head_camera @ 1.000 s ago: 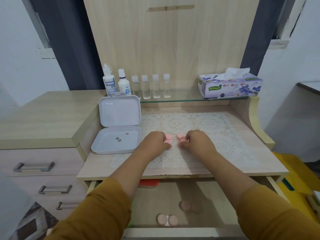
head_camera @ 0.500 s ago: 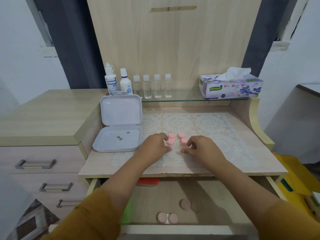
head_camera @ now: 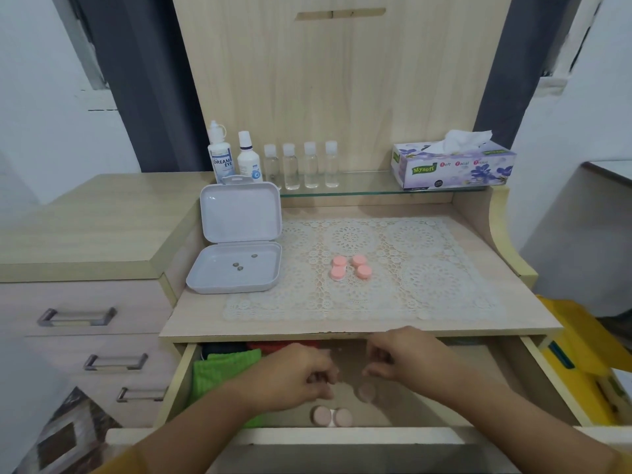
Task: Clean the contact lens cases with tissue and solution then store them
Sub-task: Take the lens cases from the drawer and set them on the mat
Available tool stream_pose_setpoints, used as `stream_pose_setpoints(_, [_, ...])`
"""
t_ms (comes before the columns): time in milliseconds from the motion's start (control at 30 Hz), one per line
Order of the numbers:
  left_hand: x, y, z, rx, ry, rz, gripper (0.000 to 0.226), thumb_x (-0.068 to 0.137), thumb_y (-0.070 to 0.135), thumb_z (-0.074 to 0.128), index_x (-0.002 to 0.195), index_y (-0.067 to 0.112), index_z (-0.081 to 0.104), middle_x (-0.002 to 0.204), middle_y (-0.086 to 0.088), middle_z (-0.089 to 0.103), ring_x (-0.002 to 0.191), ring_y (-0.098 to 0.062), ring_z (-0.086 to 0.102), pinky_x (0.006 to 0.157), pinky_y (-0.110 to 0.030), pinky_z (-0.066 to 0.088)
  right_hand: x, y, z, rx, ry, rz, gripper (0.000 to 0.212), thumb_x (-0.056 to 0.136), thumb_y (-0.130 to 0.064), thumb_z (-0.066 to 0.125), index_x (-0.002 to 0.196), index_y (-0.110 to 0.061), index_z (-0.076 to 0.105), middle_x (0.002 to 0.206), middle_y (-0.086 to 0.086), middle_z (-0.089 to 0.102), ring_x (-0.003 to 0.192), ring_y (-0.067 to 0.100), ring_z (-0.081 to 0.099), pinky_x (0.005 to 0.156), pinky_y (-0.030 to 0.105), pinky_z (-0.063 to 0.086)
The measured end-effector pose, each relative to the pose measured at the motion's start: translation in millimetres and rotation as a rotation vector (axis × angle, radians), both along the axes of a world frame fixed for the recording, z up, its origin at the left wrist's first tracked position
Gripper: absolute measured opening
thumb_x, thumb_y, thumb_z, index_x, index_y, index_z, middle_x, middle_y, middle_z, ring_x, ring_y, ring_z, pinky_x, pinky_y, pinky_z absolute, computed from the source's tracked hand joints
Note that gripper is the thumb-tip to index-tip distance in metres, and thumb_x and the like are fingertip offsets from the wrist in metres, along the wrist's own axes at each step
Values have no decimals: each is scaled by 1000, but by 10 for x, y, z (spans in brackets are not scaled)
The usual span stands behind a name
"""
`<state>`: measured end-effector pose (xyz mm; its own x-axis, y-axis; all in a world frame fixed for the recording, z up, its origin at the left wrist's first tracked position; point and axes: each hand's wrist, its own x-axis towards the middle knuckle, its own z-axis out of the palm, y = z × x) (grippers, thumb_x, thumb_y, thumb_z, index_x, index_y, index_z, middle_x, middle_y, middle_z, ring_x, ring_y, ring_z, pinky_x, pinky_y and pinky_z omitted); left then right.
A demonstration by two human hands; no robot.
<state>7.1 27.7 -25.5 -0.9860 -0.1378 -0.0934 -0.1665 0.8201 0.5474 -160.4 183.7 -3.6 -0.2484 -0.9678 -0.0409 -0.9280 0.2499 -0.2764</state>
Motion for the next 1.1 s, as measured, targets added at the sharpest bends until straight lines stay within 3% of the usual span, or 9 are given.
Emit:
stream_pose_setpoints(133, [-15,24,-70,-94,-172,-59,35,77,29,73,109,20,64,105,3,60,89,-8,55,73,-22,44,17,21,-109,234,75,27,21,85,-30,63,101,-17,64,87,-2,57,79,13,48,52,16,30])
stream_pose_setpoints(333, [-23,45,-155,-198,-244,-124,27,80,24,66,106,21,61,108,3,56,93,-14,55,76,-25,45,42,38,-161,381,22,-80,26,75,-30,64,96,-13,63,95,7,63,80,23,57,58,26,39])
stream_pose_setpoints(433, [-32,55,-168,-198,-253,-124,25,80,24,65,105,22,61,107,4,55,93,-15,56,75,-27,46,45,49,-186,365,19,-70,24,75,-27,61,96,-15,64,89,4,62,80,23,59,65,26,42])
stream_pose_setpoints(667, [-14,98,-140,-226,-242,-125,21,84,24,60,104,19,63,104,1,57,83,-12,49,71,-27,43,88,66,-150,313,61,-60,19,82,-25,51,93,-14,63,86,4,55,75,22,49,58,26,35])
stream_pose_setpoints(733, [8,96,-102,-229,-228,-114,22,83,25,58,105,20,63,103,3,55,81,-9,46,70,-26,42,97,84,-105,296,46,-37,8,83,-26,53,83,-19,57,87,0,55,76,18,48,52,23,31])
stream_pose_setpoints(833, [42,77,-7,-231,-183,-98,24,82,24,56,104,22,62,99,7,53,82,-6,45,66,-23,36,104,120,-29,269,18,-8,22,82,-26,57,69,-25,40,82,-6,47,76,15,46,49,19,27])
stream_pose_setpoints(933, [63,45,152,-230,-148,-75,24,81,25,57,105,22,63,94,12,49,80,-6,47,68,-24,41,98,141,68,224,10,13,6,81,-22,59,83,-20,54,85,-5,48,77,15,48,59,27,38])
stream_pose_setpoints(1033, [57,-13,363,-222,-130,-7,20,81,29,59,100,24,62,90,14,51,80,-8,52,73,-30,47,62,163,180,177,19,5,21,82,-26,61,102,-19,62,92,-5,53,82,13,52,70,28,44])
stream_pose_setpoints(1100, [23,-80,498,-182,-102,37,16,80,28,61,95,25,64,88,15,53,79,-5,54,72,-29,49,30,181,269,96,-5,-16,18,83,-31,60,99,-25,64,92,-10,56,82,7,53,72,26,48])
